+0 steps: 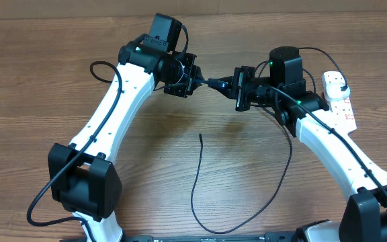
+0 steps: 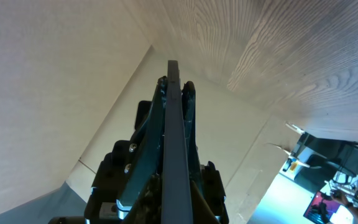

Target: Plug charger to phone and switch on socket

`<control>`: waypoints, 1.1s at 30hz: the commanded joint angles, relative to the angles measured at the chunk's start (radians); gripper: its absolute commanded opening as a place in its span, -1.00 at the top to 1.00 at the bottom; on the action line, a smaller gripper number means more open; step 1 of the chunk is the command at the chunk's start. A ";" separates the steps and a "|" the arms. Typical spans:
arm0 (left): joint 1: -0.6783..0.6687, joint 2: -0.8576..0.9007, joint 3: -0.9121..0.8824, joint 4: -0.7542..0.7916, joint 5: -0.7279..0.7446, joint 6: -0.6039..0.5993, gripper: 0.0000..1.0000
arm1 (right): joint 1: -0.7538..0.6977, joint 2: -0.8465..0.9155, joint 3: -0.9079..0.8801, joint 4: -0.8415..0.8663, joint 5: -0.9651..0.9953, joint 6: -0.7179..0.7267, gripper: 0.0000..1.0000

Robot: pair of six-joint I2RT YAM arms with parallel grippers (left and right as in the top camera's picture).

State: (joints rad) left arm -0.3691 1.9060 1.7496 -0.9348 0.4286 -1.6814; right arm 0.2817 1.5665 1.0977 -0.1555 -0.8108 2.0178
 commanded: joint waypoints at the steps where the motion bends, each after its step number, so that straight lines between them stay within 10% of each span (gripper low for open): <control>1: -0.012 -0.023 0.022 -0.022 -0.009 0.010 0.91 | 0.010 -0.003 0.022 0.021 -0.028 -0.025 0.89; 22: -0.011 -0.023 0.022 -0.022 -0.009 0.010 0.92 | 0.010 -0.003 0.022 0.021 -0.028 -0.028 0.51; 33: -0.009 -0.023 0.022 -0.021 -0.010 0.010 0.92 | 0.010 -0.003 0.022 0.021 -0.028 -0.029 -0.50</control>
State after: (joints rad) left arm -0.3737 1.9060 1.7496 -0.9573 0.4175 -1.6798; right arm 0.2840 1.5665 1.0988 -0.1417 -0.8345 1.9915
